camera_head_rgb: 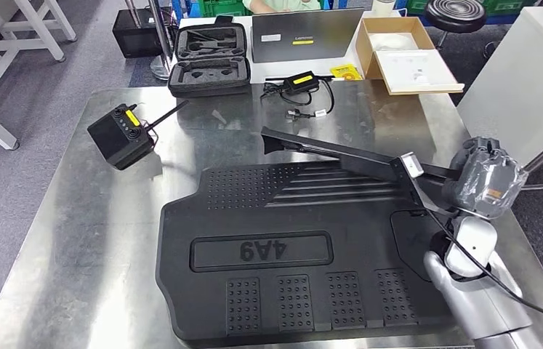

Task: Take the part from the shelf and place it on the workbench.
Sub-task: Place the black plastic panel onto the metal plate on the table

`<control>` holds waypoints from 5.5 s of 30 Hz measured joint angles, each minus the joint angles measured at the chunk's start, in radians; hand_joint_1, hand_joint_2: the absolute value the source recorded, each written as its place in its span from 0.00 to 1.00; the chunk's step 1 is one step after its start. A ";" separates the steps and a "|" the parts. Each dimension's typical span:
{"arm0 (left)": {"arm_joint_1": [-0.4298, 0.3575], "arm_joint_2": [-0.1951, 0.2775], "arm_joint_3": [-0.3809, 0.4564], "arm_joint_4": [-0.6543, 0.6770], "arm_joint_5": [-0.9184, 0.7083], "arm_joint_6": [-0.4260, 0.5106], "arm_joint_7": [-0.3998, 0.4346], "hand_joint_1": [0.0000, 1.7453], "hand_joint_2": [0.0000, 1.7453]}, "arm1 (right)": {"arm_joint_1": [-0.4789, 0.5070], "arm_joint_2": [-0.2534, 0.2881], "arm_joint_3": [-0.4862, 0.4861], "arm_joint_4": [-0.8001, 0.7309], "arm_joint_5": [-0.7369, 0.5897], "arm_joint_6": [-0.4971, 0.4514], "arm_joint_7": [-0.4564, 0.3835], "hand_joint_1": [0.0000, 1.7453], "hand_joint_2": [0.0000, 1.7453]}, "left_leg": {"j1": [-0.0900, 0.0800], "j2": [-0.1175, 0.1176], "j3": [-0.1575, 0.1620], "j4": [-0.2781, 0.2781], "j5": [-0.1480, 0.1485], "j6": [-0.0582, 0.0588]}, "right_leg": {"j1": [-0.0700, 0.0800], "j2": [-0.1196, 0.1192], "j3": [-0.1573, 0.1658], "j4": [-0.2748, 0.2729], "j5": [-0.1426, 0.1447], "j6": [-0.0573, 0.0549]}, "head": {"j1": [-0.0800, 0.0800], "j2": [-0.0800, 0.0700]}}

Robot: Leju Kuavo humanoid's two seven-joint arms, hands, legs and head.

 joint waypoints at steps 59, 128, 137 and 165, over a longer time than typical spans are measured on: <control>0.002 0.000 -0.018 0.002 0.068 -0.022 -0.043 0.00 1.00 | 0.168 0.042 0.016 -0.367 -0.258 0.524 -0.272 1.00 1.00 | 0.000 0.001 0.002 0.000 -0.001 -0.001 | 0.000 0.000 0.002 0.000 0.000 0.000 | 0.000 0.000; -0.004 0.009 -0.026 0.018 0.044 -0.020 0.000 0.00 1.00 | 0.152 -0.095 0.162 -0.565 -0.624 0.844 0.016 1.00 1.00 | 0.000 0.003 0.012 0.000 -0.004 -0.001 | 0.000 0.001 0.012 -0.001 -0.003 0.000 | 0.000 0.000; -0.004 0.009 -0.026 0.018 0.043 -0.022 -0.004 0.00 1.00 | 0.152 -0.095 0.164 -0.570 -0.597 0.827 0.015 1.00 1.00 | 0.000 0.003 0.012 0.000 -0.005 -0.001 | 0.000 0.001 0.013 -0.001 -0.003 0.000 | 0.000 0.000; -0.003 0.009 -0.026 0.019 0.025 -0.019 -0.024 0.00 1.00 | 0.165 -0.071 0.184 -0.591 -0.299 0.701 -0.163 1.00 1.00 | 0.000 0.003 0.012 0.000 -0.006 0.000 | 0.000 0.001 0.012 -0.002 -0.004 0.000 | 0.000 0.000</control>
